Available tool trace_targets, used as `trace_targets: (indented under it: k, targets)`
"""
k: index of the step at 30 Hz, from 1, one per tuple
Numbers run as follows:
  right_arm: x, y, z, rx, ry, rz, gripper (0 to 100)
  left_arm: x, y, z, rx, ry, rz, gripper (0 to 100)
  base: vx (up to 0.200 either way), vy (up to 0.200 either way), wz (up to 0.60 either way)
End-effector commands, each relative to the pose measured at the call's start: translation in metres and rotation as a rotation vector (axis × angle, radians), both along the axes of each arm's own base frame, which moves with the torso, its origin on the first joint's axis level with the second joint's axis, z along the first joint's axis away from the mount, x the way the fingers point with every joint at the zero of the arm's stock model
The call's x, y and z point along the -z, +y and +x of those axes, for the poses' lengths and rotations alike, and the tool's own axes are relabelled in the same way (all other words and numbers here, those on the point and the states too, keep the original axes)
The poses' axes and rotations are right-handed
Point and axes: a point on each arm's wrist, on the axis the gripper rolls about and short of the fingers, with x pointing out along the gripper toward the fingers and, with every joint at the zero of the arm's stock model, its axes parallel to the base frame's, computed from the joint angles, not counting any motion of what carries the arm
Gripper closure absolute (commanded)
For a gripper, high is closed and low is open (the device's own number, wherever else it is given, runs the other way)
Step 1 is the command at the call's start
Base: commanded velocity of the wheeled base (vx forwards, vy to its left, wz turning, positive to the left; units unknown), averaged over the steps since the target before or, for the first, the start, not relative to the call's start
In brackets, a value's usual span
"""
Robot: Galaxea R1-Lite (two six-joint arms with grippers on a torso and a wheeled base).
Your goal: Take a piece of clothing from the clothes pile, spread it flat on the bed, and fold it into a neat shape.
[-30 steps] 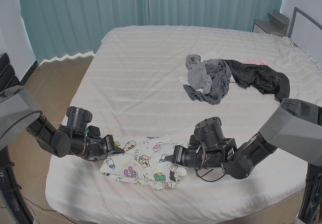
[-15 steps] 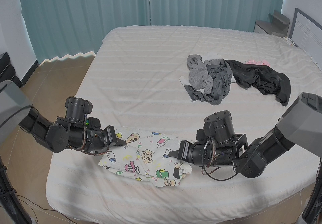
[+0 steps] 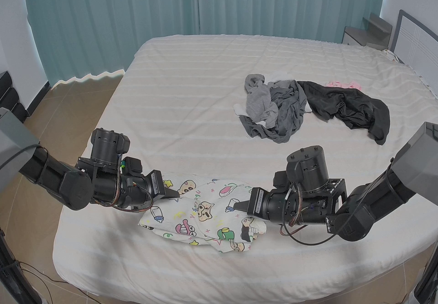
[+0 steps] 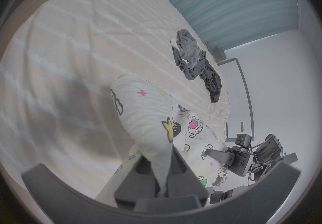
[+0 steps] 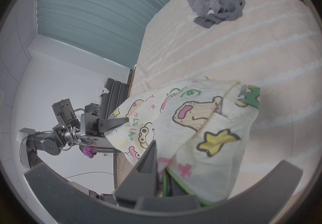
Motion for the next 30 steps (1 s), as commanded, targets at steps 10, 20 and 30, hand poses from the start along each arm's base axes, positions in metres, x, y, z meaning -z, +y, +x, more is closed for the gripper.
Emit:
trace_targets:
  k: [10,20,30]
  targets:
    - [-0.01,-0.015,-0.009,0.018,-0.071,-0.062,100,0.004,-0.029,-0.013,0.05,0.002,0.042,100,0.0,-0.2,0.0]
    - [-0.005,-0.021,-0.011,0.019,-0.066,-0.088,100,0.006,-0.04,-0.019,0.087,0.009,0.045,100,0.0,-0.2,0.0]
    - [0.005,-0.025,-0.012,0.004,-0.061,-0.129,100,0.02,-0.038,-0.021,0.05,0.042,0.086,100,0.0,-0.04,0.0]
